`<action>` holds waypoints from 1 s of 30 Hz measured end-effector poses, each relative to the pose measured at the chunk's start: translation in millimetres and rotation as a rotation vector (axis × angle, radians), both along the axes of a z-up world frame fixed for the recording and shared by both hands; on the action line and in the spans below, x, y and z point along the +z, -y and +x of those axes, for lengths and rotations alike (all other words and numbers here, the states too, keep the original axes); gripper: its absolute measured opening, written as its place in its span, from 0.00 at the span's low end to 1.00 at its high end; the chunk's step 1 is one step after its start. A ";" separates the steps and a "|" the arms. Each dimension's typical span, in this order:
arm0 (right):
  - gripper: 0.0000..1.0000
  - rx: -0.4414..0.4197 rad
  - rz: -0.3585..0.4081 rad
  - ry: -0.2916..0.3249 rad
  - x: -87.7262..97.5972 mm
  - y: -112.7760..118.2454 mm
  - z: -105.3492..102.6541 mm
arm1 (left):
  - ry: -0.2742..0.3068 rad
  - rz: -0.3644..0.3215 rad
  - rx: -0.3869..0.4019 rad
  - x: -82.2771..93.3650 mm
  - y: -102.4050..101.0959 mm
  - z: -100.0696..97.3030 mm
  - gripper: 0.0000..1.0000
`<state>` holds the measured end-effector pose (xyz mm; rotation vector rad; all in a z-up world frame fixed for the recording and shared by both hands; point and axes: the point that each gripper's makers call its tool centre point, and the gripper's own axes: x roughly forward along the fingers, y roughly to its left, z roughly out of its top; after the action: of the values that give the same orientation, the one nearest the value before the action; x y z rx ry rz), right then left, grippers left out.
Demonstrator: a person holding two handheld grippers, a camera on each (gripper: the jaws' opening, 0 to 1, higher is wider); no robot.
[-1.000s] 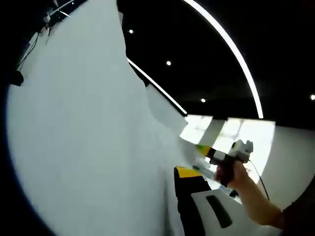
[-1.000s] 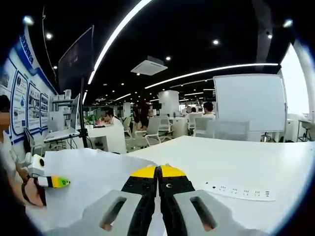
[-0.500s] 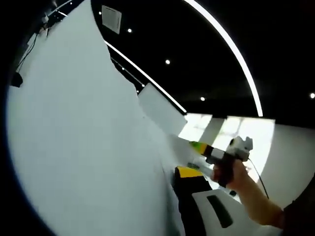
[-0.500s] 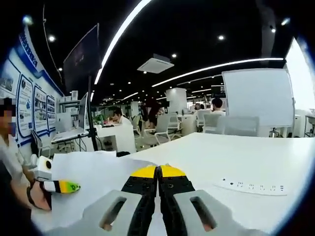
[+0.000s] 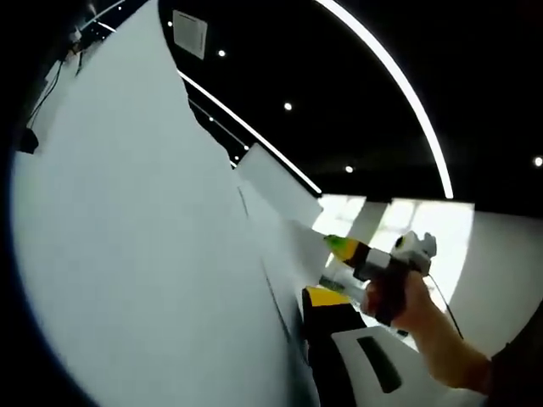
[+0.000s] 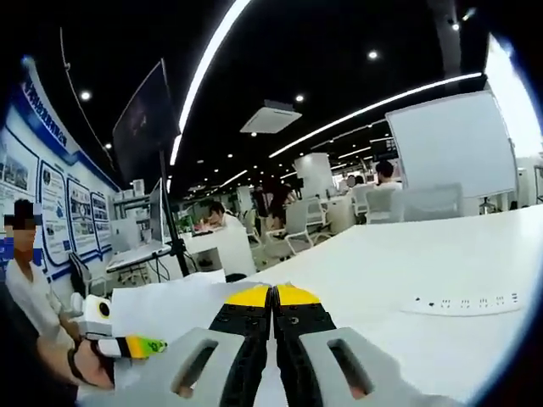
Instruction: Organize the stack of printing papers by aligning and flattening the scattered papers on the table
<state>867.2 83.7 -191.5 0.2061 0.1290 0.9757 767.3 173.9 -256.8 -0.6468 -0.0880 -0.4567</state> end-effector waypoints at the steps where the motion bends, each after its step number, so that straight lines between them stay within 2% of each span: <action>1: 0.00 0.002 0.008 -0.004 0.8 -0.4 -0.3 | 0.000 0.000 0.000 0.0 -0.2 0.1 0.14; 9: 0.00 0.029 0.040 -0.004 5.4 -11.0 -7.3 | 0.001 0.009 -0.002 -0.3 0.9 0.2 0.14; 13: 0.00 0.045 0.016 0.031 6.6 -20.5 -15.1 | 0.000 0.008 -0.003 -0.1 1.0 0.2 0.14; 24: 0.00 0.087 0.001 0.060 4.6 -45.5 -31.9 | -0.002 0.005 -0.005 0.6 0.3 0.6 0.14; 30: 0.00 0.087 0.024 0.057 8.0 -45.8 -34.3 | -0.003 0.004 -0.006 0.9 0.6 1.0 0.14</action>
<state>832.9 129.5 -183.5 0.1957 0.0741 1.0696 768.2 173.3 -255.9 -0.6442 -0.0829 -0.4615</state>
